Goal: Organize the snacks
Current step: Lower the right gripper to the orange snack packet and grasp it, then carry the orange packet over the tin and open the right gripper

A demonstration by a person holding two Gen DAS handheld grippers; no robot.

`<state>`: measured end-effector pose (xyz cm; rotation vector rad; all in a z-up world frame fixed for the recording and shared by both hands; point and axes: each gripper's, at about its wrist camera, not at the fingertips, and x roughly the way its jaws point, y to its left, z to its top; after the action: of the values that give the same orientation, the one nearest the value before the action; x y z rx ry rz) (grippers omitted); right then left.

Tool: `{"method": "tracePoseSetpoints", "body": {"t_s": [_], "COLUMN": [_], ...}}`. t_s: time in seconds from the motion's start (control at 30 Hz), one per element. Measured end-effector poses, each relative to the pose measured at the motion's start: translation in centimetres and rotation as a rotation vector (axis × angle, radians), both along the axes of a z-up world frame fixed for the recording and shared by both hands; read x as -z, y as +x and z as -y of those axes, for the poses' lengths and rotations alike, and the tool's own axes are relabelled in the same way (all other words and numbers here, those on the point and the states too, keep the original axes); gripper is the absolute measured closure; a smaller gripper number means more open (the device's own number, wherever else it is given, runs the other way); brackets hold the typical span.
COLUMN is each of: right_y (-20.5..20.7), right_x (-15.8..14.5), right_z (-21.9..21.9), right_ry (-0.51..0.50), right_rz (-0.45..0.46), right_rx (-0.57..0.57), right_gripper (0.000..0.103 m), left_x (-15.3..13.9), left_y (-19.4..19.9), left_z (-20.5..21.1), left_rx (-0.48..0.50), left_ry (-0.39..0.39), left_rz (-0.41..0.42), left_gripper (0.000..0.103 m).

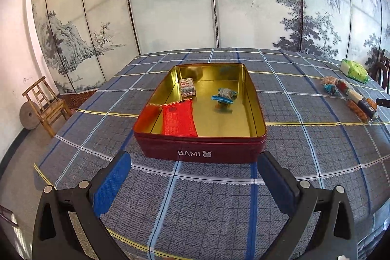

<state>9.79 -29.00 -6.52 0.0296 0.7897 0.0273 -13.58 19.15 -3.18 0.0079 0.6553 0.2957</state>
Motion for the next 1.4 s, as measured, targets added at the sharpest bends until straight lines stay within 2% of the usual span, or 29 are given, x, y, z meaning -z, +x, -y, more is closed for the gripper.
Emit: {"method": "tracePoseSetpoints", "body": {"t_s": [0.07, 0.2, 0.27, 0.4, 0.47, 0.57, 0.7, 0.97, 1.2, 1.4], "right_y": [-0.1, -0.1, 0.3, 1.2, 1.9, 2.4, 2.7, 4.5, 4.5, 4.7], "right_x": [-0.5, -1.1, -0.6, 1.2, 2.2, 2.4, 1.6, -1.7, -5.2, -6.2], "right_z": [-0.3, -0.3, -1.2, -1.9, -2.7, -3.7, -4.0, -2.4, -7.0, -11.5], "right_ry": [0.028, 0.132, 0.084, 0.109, 0.071, -0.010, -0.073, -0.089, -0.126, -0.121], "right_rz": [0.007, 0.008, -0.014, -0.071, -0.108, -0.102, -0.072, -0.015, 0.061, 0.070], "right_rx": [-0.019, -0.068, -0.080, -0.132, -0.153, -0.150, -0.133, 0.025, -0.005, -0.044], "right_gripper": [0.012, 0.012, 0.013, 0.025, 0.039, 0.058, 0.066, 0.070, 0.070, 0.070], "left_x": [-0.1, 0.0, 0.3, 1.0, 1.1, 0.8, 0.4, 0.9, 2.3, 3.1], "left_y": [0.0, 0.0, 0.0, 0.2, 0.0, -0.2, -0.4, -1.4, -2.7, -3.3], "left_z": [0.5, 1.4, 1.8, 2.6, 3.1, 3.4, 3.2, 3.2, 2.5, 1.9], "left_rx": [0.008, 0.024, 0.030, 0.039, 0.047, 0.052, 0.050, 0.043, 0.004, -0.020], "left_ry": [-0.001, -0.008, -0.008, -0.022, -0.015, -0.005, -0.021, -0.040, -0.077, -0.110], "left_rz": [0.002, -0.004, -0.016, -0.045, -0.043, -0.035, -0.027, -0.028, -0.052, -0.053], "left_gripper": [0.000, 0.000, 0.000, 0.000, 0.000, 0.000, 0.000, 0.000, 0.000, 0.000]}}
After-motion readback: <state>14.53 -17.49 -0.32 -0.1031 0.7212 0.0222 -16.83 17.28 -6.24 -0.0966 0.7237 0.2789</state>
